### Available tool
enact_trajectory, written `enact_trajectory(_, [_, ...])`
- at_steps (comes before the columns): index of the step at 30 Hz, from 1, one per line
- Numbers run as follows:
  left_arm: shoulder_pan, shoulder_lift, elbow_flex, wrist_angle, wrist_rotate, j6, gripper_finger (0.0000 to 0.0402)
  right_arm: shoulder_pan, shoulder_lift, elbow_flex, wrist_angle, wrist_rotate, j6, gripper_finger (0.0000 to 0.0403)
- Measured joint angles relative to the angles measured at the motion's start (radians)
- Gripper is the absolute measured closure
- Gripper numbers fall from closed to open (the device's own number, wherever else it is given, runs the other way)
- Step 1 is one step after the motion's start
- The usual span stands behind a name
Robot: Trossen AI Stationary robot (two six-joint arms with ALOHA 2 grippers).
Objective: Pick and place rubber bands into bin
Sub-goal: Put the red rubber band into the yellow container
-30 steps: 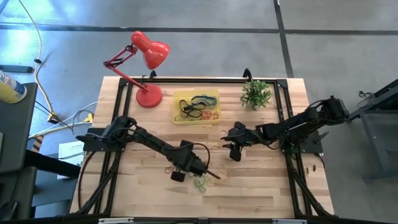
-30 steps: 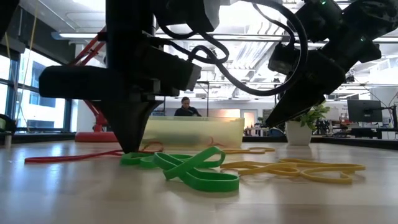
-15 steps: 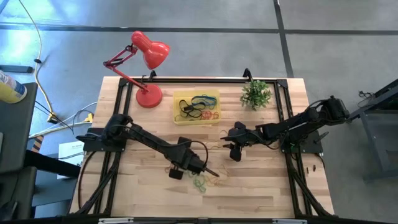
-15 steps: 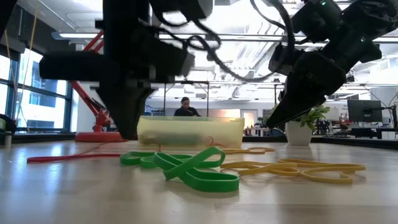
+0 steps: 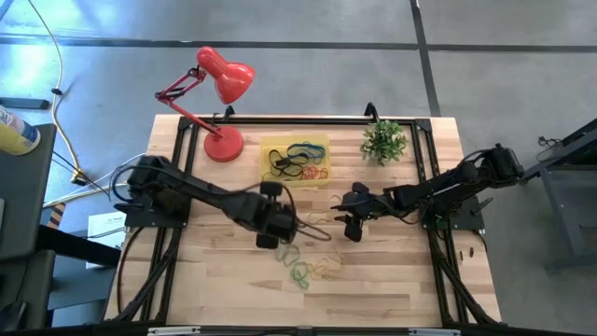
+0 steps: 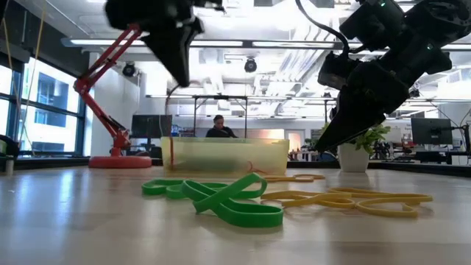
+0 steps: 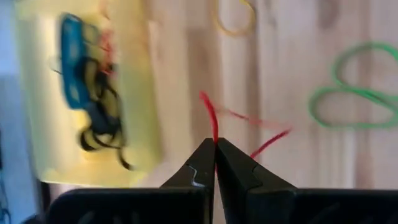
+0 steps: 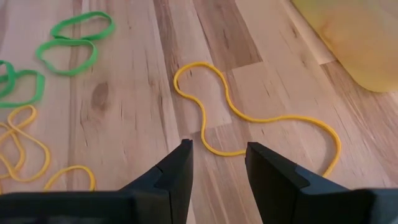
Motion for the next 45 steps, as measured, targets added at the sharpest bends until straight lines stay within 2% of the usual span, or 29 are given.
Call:
enact_trajectory(4, [0.051, -0.033, 0.000, 0.058, -0.036, 0.088, 0.0402, 0.000, 0.000, 0.000, 0.000, 0.002, 0.000, 0.0265])
enact_trajectory(11, [0.196, -0.039, 0.000, 0.230, -0.023, 0.297, 0.0402, 0.000, 0.000, 0.000, 0.000, 0.000, 0.028, 0.0265])
enact_trajectory(20, [0.395, -0.039, 0.000, 0.439, 0.083, 0.542, 0.0401, 0.000, 0.000, 0.000, -0.001, 0.048, 0.094, 0.0265])
enact_trajectory(27, [0.516, -0.020, -0.001, 0.532, 0.205, 0.641, 0.0401, -0.002, 0.000, 0.000, -0.001, 0.129, 0.159, 0.0265])
enact_trajectory(33, [0.565, 0.018, -0.001, 0.566, 0.289, 0.700, 0.0401, -0.023, 0.000, 0.000, 0.000, 0.138, 0.207, 0.0265])
enact_trajectory(45, [0.564, 0.110, 0.000, 0.590, 0.436, 0.718, 0.0401, -0.036, 0.000, 0.000, 0.007, 0.166, 0.270, 0.0265])
